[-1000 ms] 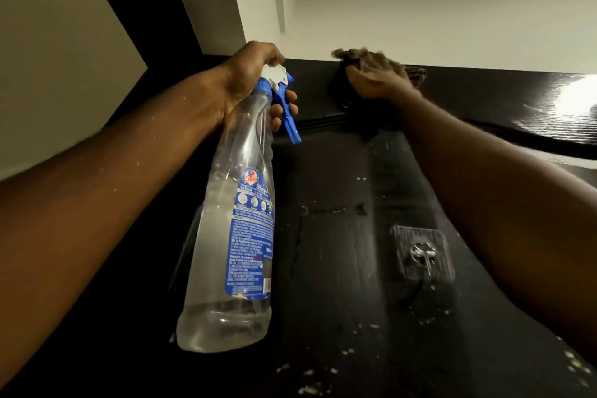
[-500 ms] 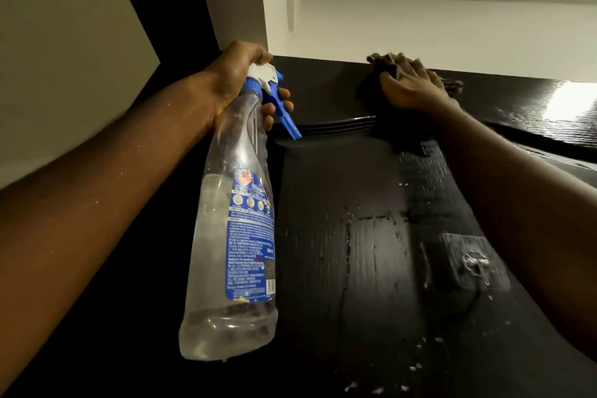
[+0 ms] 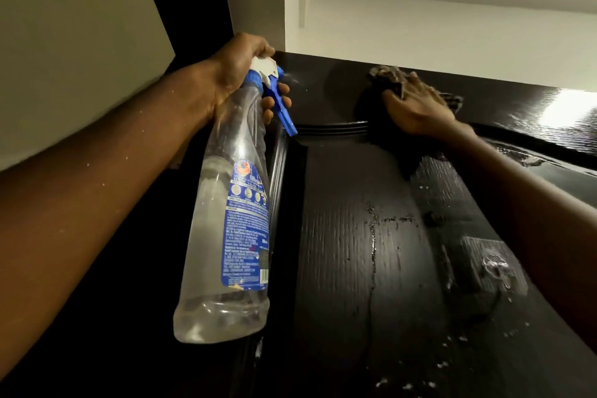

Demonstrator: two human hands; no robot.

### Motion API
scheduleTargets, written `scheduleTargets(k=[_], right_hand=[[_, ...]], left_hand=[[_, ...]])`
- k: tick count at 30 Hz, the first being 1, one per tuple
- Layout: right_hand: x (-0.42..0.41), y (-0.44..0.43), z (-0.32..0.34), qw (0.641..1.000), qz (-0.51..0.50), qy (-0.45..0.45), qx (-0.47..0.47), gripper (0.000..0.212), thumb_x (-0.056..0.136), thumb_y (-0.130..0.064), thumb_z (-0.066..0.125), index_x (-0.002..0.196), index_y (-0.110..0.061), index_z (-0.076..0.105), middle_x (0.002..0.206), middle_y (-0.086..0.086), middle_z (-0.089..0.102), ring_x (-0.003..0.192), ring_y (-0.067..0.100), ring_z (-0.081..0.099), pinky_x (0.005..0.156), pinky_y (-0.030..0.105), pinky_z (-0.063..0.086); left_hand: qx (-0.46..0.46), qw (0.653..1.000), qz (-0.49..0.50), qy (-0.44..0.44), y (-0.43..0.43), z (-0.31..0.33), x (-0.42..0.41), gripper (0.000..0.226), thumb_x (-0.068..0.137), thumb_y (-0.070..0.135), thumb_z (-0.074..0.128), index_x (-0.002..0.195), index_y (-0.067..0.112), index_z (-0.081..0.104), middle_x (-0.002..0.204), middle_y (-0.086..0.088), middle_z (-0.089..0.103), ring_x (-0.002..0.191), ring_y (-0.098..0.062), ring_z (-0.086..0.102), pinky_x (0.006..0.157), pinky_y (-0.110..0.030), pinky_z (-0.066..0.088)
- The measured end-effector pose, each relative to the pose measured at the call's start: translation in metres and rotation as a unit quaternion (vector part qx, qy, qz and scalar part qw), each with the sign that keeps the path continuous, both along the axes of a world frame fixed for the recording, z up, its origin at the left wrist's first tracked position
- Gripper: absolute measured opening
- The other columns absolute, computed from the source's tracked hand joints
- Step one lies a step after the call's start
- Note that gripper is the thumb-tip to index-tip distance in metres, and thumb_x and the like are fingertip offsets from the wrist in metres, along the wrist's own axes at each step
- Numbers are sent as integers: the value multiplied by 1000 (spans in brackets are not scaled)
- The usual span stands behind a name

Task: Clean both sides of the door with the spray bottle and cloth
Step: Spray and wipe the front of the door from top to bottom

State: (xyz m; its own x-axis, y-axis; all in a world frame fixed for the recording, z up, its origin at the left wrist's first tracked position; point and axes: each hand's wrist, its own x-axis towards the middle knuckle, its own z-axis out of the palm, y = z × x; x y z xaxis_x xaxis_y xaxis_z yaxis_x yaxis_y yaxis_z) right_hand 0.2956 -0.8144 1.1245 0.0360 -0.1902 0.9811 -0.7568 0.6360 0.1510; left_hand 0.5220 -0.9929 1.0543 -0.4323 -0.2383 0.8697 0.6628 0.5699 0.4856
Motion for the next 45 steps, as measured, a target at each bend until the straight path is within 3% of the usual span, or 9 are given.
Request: scheduleTargets(k=[7,14,17,20,24,31,36,41,45], right_hand=[[52,-70,48,999,1,-28,-17,64,104,-52,17,162,-29,4,170,-4,-5,156,20,-6,125,46,-5],[74,-112,-19,984,19,116,134,60,103,-52,15,160,-37,6,169,-11,-2,155,13,-7,126,39,-4],[56,-81,-38,992,27,84,94,67,96,-52,15,160,-36,6,169,-11,1,155,13,-3,126,36,-1],[45,-59,-9,1000,7,15,10,65,101,-49,19,162,-28,8,170,-3,3,156,20,1,125,39,2],[60,-79,37,999,-7,-31,-29,62,104,-50,17,162,-30,6,170,-5,-4,156,19,-6,126,45,-3],[100,-129,8,987,9,95,127,56,108,-46,18,161,-34,5,169,-8,-1,155,12,-5,126,37,-3],[64,-91,-26,993,20,84,81,57,108,-47,20,161,-33,4,168,-11,0,155,10,-4,126,34,-3],[57,-81,-17,999,23,9,-23,62,104,-49,17,161,-30,4,169,-8,0,156,14,-3,126,39,-1],[67,-93,-11,997,34,-13,-63,61,104,-48,19,162,-28,10,170,-6,3,156,16,-2,126,41,-1]], left_hand=[[18,1000,5,21,-35,-2,9,41,97,40,37,88,5,57,73,-11,62,73,-21,57,42,-19,46],[23,998,-39,44,-54,-6,17,37,99,36,36,96,4,55,82,-11,61,69,-22,62,42,-18,45],[34,998,-46,32,-65,-9,20,39,98,37,36,95,4,55,84,-13,61,54,-17,63,41,-18,45],[35,998,-53,9,-71,-10,24,40,97,40,37,92,5,56,81,-12,62,63,-17,61,40,-19,45],[30,999,-36,6,-75,-10,30,41,96,40,38,89,4,58,80,-12,65,54,-15,59,40,-19,45],[25,999,-32,8,-78,-16,36,42,97,38,36,87,3,57,75,-13,65,57,-18,54,41,-18,44],[35,999,-20,23,-78,-22,44,40,96,38,38,87,5,59,76,-11,65,96,-26,57,41,-18,45],[14,1000,-10,6,-80,-29,54,42,97,38,35,88,4,57,78,-13,64,59,-18,59,40,-20,44],[16,1000,-16,4,-88,-28,61,40,97,39,36,86,6,55,71,-9,60,51,-15,56,40,-18,43]])
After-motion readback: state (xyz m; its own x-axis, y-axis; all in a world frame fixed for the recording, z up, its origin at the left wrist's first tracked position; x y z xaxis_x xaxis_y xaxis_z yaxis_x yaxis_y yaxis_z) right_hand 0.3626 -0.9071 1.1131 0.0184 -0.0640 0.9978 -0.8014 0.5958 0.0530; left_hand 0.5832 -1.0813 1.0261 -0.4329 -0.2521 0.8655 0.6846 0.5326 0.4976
